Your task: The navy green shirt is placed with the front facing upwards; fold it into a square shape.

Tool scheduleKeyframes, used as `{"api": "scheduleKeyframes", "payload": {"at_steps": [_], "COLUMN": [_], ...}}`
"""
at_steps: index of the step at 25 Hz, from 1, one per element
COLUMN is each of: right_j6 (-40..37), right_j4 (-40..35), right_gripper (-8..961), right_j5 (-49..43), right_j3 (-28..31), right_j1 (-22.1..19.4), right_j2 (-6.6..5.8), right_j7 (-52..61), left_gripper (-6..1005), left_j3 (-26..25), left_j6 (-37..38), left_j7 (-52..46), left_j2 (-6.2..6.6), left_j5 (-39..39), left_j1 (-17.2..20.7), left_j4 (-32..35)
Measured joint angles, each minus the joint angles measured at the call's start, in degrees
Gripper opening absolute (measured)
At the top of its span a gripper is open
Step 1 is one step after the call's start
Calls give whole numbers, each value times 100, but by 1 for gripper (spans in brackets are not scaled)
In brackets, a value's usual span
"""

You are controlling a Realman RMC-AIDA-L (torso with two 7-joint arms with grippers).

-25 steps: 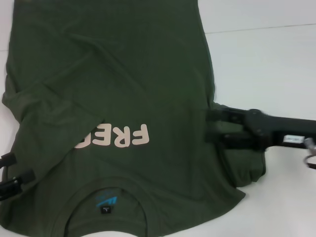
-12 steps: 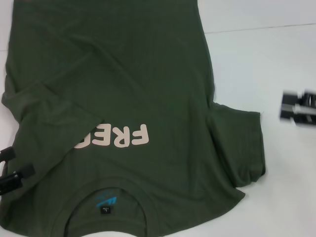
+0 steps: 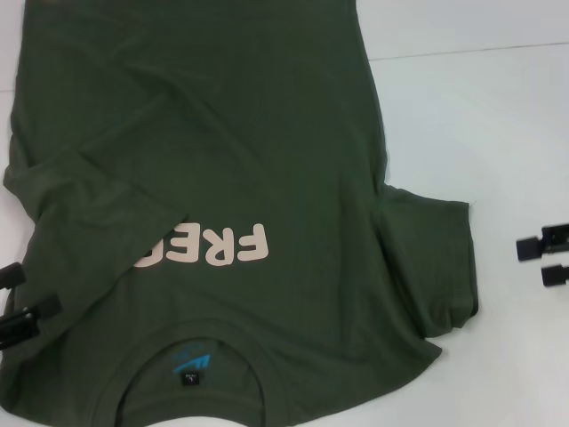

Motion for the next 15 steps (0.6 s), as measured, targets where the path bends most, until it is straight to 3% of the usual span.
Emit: {"api": "scheduleKeyframes", "payload": {"at_steps": [7, 15], "right_j6": [120, 409], "right_j4": [82, 473], "right_gripper": [881, 882], "right_j5": [-1040, -1117], "right_j3": [-41, -70], "right_j1": [400, 552], "right_j2": [90, 172], "right_j7": [77, 195], "left_gripper": [886, 886], "left_j3": [-191, -292], "left_j6": [-24, -127], "left_j7": [50, 137], "left_j2": [2, -59], "left_j5": [-2, -7], "left_j1": [0, 18], "left_j4": [4, 6]}}
